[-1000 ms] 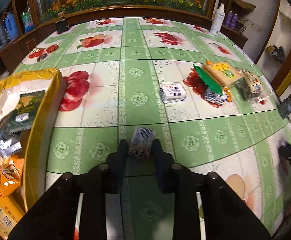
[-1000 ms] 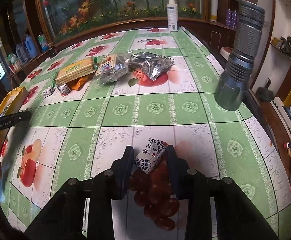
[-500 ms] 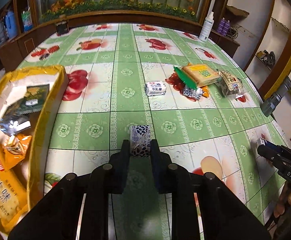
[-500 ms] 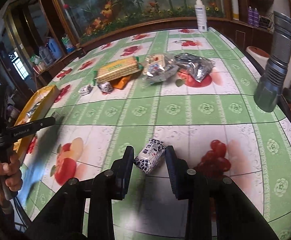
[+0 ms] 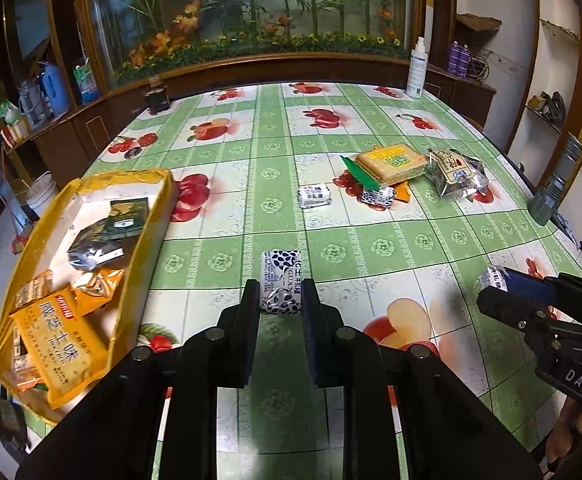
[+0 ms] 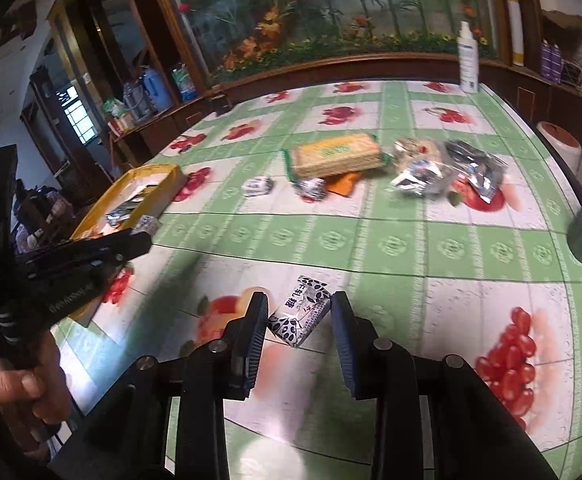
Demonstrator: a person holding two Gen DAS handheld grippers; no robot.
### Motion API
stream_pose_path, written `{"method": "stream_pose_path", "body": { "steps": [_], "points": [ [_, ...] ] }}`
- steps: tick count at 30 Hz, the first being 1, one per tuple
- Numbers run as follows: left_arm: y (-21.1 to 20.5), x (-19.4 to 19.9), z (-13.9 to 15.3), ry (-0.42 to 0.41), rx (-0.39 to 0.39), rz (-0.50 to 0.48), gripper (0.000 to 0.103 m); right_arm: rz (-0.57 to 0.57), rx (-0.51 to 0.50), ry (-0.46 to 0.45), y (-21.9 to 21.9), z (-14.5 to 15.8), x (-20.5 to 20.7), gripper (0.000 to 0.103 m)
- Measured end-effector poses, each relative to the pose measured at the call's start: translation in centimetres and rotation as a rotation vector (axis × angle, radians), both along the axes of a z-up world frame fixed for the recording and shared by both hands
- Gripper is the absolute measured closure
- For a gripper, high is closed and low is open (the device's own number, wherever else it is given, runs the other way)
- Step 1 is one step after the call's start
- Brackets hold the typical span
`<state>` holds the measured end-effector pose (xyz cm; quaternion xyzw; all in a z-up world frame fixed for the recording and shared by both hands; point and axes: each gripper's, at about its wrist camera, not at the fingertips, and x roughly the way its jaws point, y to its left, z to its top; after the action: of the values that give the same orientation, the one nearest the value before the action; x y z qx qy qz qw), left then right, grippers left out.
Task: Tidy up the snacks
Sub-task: 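Carry both small white boxes over the yellow tray with both tools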
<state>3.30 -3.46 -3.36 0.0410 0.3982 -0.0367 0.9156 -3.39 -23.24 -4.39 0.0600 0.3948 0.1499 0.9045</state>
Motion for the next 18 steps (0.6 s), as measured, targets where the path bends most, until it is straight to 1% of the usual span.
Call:
{"method": "stream_pose_path", "body": {
  "steps": [6,9,18],
  "points": [
    [2.4,-0.9,0.6,-0.026,0.014,0.068,0.086,0.082,-0.005,-0.040,3.6,1.6,0.0,0.070],
    [3.7,-1.3,0.9,-0.040,0.024,0.107,0.086,0.115,-0.010,-0.051,5.3,2.1,0.1,0.070],
    [8.1,-2.0,1.2,-0.057,0.013,0.210,0.086,0.212,-0.022,-0.069,10.0,2.8,0.3,0.070]
  ]
}}
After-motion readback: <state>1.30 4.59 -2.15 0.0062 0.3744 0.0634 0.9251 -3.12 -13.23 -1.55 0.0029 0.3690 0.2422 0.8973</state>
